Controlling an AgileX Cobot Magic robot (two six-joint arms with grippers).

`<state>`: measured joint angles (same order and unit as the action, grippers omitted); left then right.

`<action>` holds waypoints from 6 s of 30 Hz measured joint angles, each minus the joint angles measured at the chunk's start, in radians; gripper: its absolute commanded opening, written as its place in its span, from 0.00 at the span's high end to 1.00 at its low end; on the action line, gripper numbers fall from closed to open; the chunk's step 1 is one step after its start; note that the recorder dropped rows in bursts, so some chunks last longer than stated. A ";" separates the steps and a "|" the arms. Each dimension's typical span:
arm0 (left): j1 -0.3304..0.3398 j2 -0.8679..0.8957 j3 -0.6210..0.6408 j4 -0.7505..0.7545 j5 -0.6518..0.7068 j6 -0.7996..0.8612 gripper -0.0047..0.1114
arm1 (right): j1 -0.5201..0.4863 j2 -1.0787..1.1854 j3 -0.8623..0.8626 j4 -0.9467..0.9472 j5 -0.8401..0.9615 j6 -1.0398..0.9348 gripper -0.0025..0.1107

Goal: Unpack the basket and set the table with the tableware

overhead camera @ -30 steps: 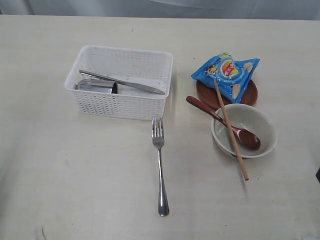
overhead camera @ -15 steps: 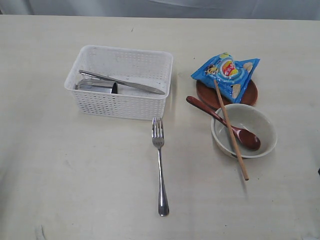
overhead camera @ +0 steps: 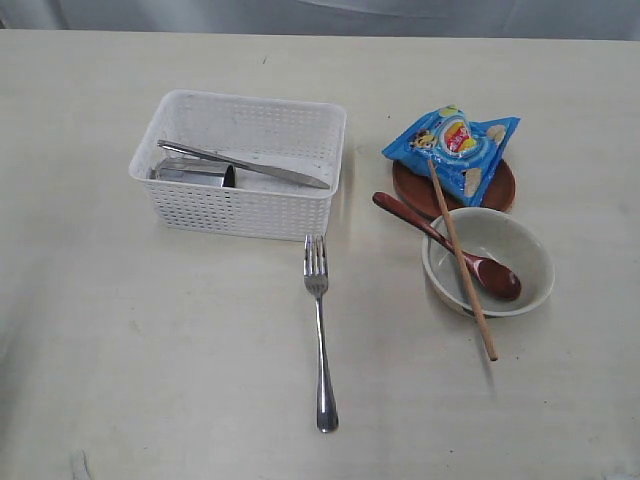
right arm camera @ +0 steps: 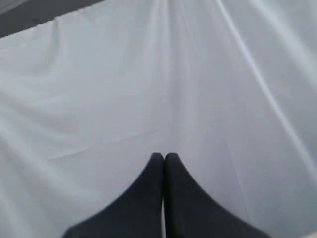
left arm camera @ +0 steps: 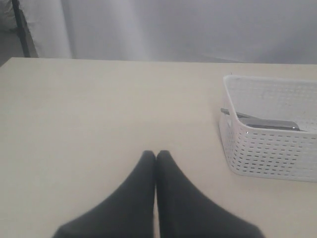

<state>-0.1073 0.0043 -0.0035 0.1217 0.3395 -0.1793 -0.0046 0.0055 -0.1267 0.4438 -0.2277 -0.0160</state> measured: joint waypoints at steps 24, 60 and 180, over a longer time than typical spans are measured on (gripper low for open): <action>0.000 0.000 0.000 0.000 0.000 0.000 0.96 | -0.002 1.190 -1.154 -0.972 1.193 0.305 0.60; 0.000 -0.001 0.000 0.000 0.000 0.000 0.96 | -0.716 2.063 -1.190 -0.935 0.968 -0.042 0.47; 0.000 -0.001 0.000 0.000 0.000 0.000 0.96 | -0.203 1.878 -1.005 -0.451 1.046 -0.299 0.98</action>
<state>-0.1073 0.0031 -0.0035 0.1217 0.3395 -0.1793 -0.2072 1.8830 -1.1315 -0.0068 0.8186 -0.3147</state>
